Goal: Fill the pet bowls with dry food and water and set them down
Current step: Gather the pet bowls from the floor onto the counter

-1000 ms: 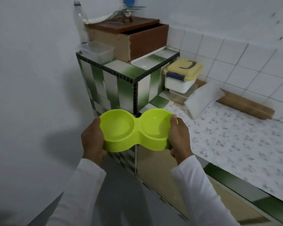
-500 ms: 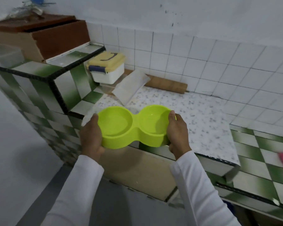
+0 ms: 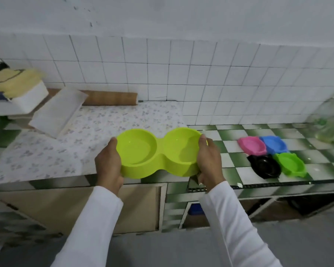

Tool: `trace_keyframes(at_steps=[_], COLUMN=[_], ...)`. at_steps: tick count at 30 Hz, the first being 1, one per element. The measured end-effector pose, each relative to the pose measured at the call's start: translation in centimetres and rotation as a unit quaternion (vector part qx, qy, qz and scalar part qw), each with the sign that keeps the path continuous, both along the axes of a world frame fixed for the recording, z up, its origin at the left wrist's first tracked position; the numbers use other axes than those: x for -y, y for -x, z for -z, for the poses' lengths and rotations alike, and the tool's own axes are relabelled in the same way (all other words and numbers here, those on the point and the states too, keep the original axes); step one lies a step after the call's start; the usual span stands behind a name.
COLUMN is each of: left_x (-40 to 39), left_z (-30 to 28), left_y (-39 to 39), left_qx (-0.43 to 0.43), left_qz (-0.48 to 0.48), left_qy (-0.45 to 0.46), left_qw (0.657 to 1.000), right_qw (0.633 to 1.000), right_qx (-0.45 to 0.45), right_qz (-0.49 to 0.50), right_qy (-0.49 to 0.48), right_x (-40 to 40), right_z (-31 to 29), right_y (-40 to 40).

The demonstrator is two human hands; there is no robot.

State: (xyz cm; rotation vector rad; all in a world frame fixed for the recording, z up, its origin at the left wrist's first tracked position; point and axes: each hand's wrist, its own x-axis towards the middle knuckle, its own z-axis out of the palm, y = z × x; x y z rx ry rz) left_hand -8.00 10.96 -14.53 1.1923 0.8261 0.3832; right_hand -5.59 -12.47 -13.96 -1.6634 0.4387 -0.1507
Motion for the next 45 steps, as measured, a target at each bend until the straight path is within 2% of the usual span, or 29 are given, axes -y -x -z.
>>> trace_keyframes(at_steps=[18, 31, 45], left_x=[21.8, 40.6, 55.7], left_z=[1.1, 3.2, 5.7], left_y=[-8.1, -16.4, -20.8], left_qx=[-0.018, -0.033, -0.059], left_qz=[0.208, 0.351, 0.411], left_qy=[0.014, 0.025, 0.006], left_qw=[0.978, 0.935, 0.910], right_qw=[0.979, 0.942, 0.911], right_qx=[-0.019, -0.035, -0.049], right_qz=[0.203, 0.332, 0.396], right_qy=[-0.028, -0.046, -0.102], right_x=[20.6, 36.9, 51.0], right_z=[2.7, 4.4, 7.2], right_y=[0.7, -2.4, -4.1])
